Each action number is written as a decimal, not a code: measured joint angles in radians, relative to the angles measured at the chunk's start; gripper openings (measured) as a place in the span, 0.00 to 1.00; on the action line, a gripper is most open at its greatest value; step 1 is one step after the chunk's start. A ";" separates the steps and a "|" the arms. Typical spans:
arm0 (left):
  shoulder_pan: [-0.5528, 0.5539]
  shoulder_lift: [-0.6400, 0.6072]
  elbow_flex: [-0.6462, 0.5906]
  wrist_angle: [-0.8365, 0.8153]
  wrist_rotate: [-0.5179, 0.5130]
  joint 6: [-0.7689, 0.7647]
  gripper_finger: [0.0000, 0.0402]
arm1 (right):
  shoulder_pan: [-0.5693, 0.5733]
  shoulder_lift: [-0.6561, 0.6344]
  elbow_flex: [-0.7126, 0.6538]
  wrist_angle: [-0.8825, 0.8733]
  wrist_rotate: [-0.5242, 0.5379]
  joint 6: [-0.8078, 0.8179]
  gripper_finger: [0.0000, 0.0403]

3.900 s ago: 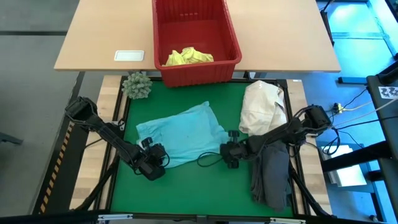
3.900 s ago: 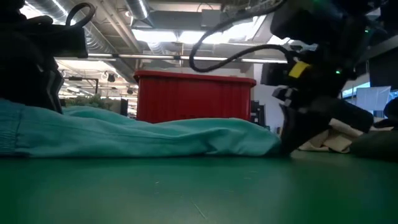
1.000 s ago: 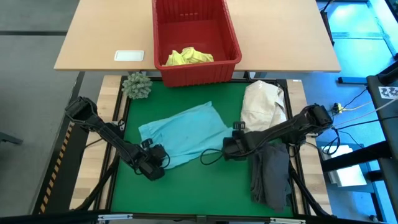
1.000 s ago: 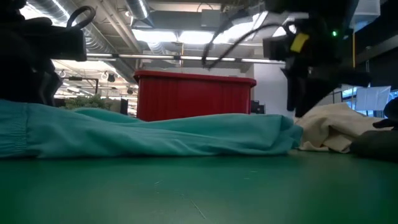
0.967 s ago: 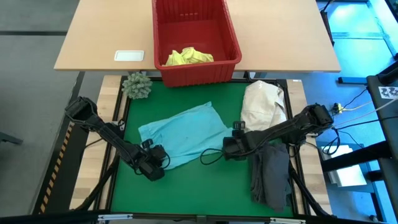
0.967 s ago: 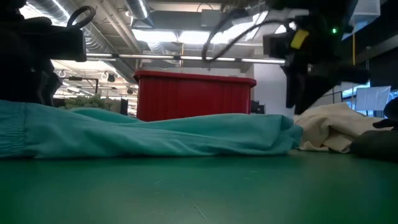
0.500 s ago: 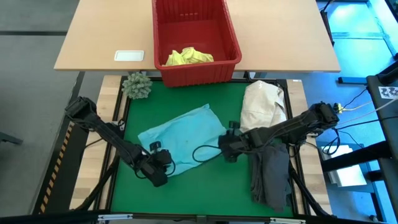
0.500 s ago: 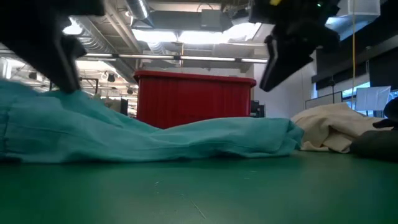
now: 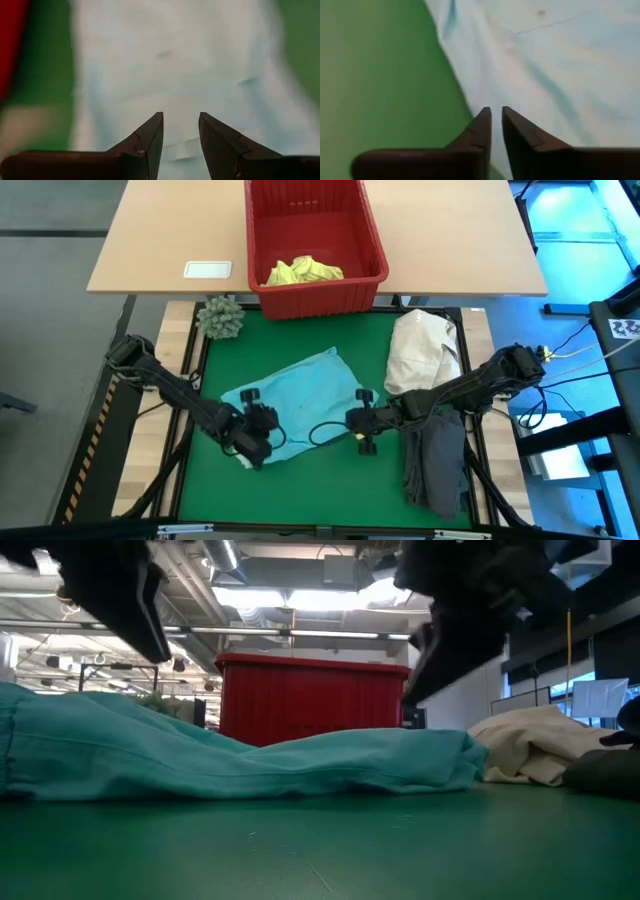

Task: Fold Laundry from Bin
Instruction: Fold the blue short

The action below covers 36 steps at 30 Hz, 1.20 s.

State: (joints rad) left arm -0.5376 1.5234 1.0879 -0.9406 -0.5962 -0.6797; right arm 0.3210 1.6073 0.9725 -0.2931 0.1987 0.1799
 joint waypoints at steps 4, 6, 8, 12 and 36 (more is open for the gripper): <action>0.033 0.000 -0.030 -0.151 -0.036 -0.077 0.30 | 0.000 0.000 -0.034 0.019 -0.079 0.018 0.01; 0.056 0.001 -0.046 -0.192 -0.017 -0.096 0.28 | 0.007 0.000 -0.047 0.014 -0.093 0.027 0.02; 0.082 0.001 -0.065 -0.197 -0.012 -0.096 0.24 | 0.014 0.000 -0.054 0.030 -0.095 0.023 0.04; 0.139 0.000 -0.094 -0.194 -0.008 -0.073 0.11 | 0.022 0.000 -0.066 0.085 -0.143 -0.003 0.02; 0.535 -0.432 -0.444 0.147 0.144 0.104 0.00 | 0.027 0.062 -0.066 0.060 -0.234 -0.005 0.00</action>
State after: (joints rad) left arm -0.0027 1.0919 0.6438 -0.7941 -0.4520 -0.5757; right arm 0.3477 1.6690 0.9060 -0.2327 -0.0353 0.1745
